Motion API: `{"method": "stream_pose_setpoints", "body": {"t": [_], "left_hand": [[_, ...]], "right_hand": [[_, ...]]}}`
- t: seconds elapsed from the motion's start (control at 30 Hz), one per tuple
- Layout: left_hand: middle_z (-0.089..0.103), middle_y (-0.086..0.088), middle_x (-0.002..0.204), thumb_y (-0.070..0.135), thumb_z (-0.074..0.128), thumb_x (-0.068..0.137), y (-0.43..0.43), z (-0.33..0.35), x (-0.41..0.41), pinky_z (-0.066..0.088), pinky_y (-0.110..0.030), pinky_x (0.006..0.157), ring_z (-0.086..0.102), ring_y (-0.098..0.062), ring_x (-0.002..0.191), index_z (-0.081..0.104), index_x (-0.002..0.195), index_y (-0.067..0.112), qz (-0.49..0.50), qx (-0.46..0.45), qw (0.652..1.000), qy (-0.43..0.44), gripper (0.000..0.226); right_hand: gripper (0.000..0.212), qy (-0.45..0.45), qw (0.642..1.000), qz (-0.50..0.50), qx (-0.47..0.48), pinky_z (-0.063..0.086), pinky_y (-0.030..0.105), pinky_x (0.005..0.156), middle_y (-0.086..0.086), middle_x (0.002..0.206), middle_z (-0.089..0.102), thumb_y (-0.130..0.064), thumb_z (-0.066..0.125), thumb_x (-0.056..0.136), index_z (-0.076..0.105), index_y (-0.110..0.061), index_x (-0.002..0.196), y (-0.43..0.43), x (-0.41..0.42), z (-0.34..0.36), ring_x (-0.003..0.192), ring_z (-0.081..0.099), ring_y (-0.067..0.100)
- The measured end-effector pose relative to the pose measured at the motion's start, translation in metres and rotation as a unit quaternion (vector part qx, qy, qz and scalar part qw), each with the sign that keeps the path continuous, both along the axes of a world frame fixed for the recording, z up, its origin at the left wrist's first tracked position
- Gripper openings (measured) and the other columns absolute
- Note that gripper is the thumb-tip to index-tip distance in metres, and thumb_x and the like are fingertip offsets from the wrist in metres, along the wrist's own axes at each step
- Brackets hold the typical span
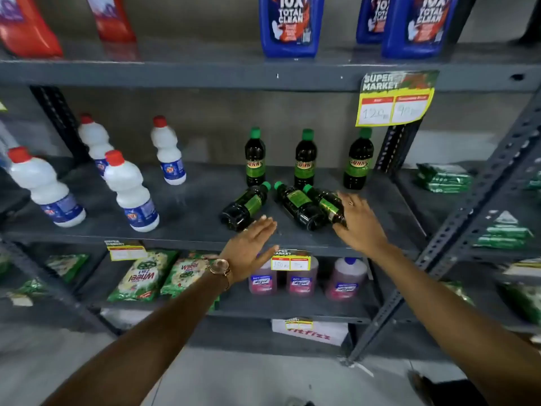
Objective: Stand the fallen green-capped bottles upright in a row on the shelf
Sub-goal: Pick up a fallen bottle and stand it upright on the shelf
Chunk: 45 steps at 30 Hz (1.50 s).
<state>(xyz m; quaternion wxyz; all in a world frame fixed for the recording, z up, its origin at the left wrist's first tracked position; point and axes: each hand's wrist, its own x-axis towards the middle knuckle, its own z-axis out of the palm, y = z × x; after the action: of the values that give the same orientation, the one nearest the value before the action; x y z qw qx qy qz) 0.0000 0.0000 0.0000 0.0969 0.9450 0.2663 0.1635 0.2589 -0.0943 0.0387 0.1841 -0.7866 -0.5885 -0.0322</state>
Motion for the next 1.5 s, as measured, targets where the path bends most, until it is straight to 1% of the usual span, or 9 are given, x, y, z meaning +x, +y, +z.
{"method": "stream_pose_setpoints", "body": {"t": [0.13, 0.2, 0.43, 0.6, 0.77, 0.93, 1.07, 1.37, 1.5], "left_hand": [[0.026, -0.004, 0.156, 0.042, 0.035, 0.097, 0.021, -0.025, 0.022, 0.032, -0.039, 0.112, 0.019, -0.017, 0.144, 0.029, 0.143, 0.014, 0.074, -0.107, 0.99, 0.059, 0.054], [0.027, -0.007, 0.155, 0.04, 0.037, 0.097, 0.03, -0.029, 0.037, 0.033, -0.042, 0.111, 0.023, -0.021, 0.143, 0.032, 0.142, 0.012, 0.092, -0.124, 0.987, 0.054, 0.052], [0.026, -0.008, 0.155, 0.035, 0.038, 0.095, 0.049, -0.047, 0.064, 0.03, -0.039, 0.112, 0.024, -0.024, 0.143, 0.028, 0.143, 0.012, 0.12, -0.086, 0.989, 0.029, 0.054], [0.043, -0.014, 0.146, 0.038, 0.03, 0.092, 0.049, -0.056, 0.065, 0.021, -0.036, 0.112, 0.039, -0.027, 0.136, 0.04, 0.137, 0.005, 0.109, 0.006, 0.994, 0.005, 0.057], [0.056, -0.014, 0.135, 0.035, 0.035, 0.09, 0.049, -0.057, 0.066, 0.027, -0.039, 0.109, 0.05, -0.026, 0.127, 0.051, 0.129, 0.004, 0.111, 0.055, 0.992, 0.007, 0.052], [0.06, -0.012, 0.131, 0.034, 0.039, 0.089, 0.05, -0.058, 0.067, 0.033, -0.036, 0.106, 0.053, -0.024, 0.124, 0.055, 0.127, 0.006, 0.12, 0.072, 0.99, 0.004, 0.049], [0.054, -0.009, 0.137, 0.036, 0.037, 0.089, 0.05, -0.058, 0.066, 0.033, -0.034, 0.107, 0.048, -0.022, 0.13, 0.05, 0.131, 0.009, 0.129, 0.059, 0.99, 0.005, 0.052], [0.046, -0.009, 0.144, 0.043, 0.031, 0.091, 0.051, -0.058, 0.067, 0.035, -0.037, 0.109, 0.04, -0.022, 0.135, 0.043, 0.136, 0.011, 0.132, 0.044, 0.99, 0.01, 0.057], [0.04, -0.005, 0.149, 0.044, 0.03, 0.092, 0.052, -0.061, 0.067, 0.027, -0.03, 0.109, 0.034, -0.018, 0.139, 0.037, 0.14, 0.015, 0.136, 0.029, 0.99, 0.016, 0.057]], "right_hand": [[0.091, 0.092, 0.98, -0.073, -0.158, 0.029, 0.045, 0.11, 0.022, 0.151, 0.027, -0.034, 0.071, 0.081, 0.019, 0.0, 0.146, 0.033, 0.03, -0.013, 0.137, 0.026, 0.038], [0.082, 0.104, 0.974, -0.083, -0.186, 0.035, 0.045, 0.105, 0.023, 0.143, 0.037, -0.037, 0.073, 0.078, 0.032, 0.001, 0.138, 0.054, 0.039, -0.017, 0.13, 0.037, 0.038], [0.051, 0.153, 0.963, -0.087, -0.205, 0.04, 0.028, 0.058, 0.007, 0.09, 0.058, -0.042, 0.083, 0.06, 0.05, -0.01, 0.083, 0.091, 0.063, -0.024, 0.079, 0.057, 0.021], [0.053, 0.284, 0.952, -0.113, 0.015, 0.042, 0.025, 0.058, 0.004, 0.088, 0.06, -0.036, 0.085, 0.058, 0.056, -0.012, 0.094, 0.08, 0.081, -0.048, 0.078, 0.056, 0.02], [0.079, 0.383, 0.879, -0.093, 0.269, 0.04, 0.001, 0.066, -0.01, 0.097, 0.058, -0.032, 0.09, 0.057, 0.043, -0.014, 0.119, 0.075, 0.077, -0.064, 0.089, 0.059, -0.004], [0.101, 0.415, 0.851, -0.113, 0.3, 0.043, 0.004, 0.078, -0.02, 0.103, 0.056, -0.041, 0.093, 0.047, 0.034, -0.017, 0.125, 0.083, 0.074, -0.068, 0.094, 0.057, -0.008], [0.088, 0.434, 0.848, -0.091, 0.289, 0.046, 0.008, 0.078, -0.012, 0.11, 0.059, -0.03, 0.083, 0.061, 0.034, -0.026, 0.134, 0.082, 0.079, -0.081, 0.096, 0.058, -0.008], [0.088, 0.352, 0.865, -0.186, 0.306, 0.043, 0.043, 0.098, 0.011, 0.117, 0.048, -0.035, 0.092, 0.049, 0.05, -0.005, 0.12, 0.102, 0.07, -0.074, 0.115, 0.047, 0.029], [0.072, 0.416, 0.849, -0.131, 0.297, 0.052, 0.029, 0.083, 0.0, 0.107, 0.058, -0.012, 0.075, 0.061, 0.048, -0.017, 0.128, 0.093, 0.072, -0.089, 0.1, 0.059, 0.023]]}}
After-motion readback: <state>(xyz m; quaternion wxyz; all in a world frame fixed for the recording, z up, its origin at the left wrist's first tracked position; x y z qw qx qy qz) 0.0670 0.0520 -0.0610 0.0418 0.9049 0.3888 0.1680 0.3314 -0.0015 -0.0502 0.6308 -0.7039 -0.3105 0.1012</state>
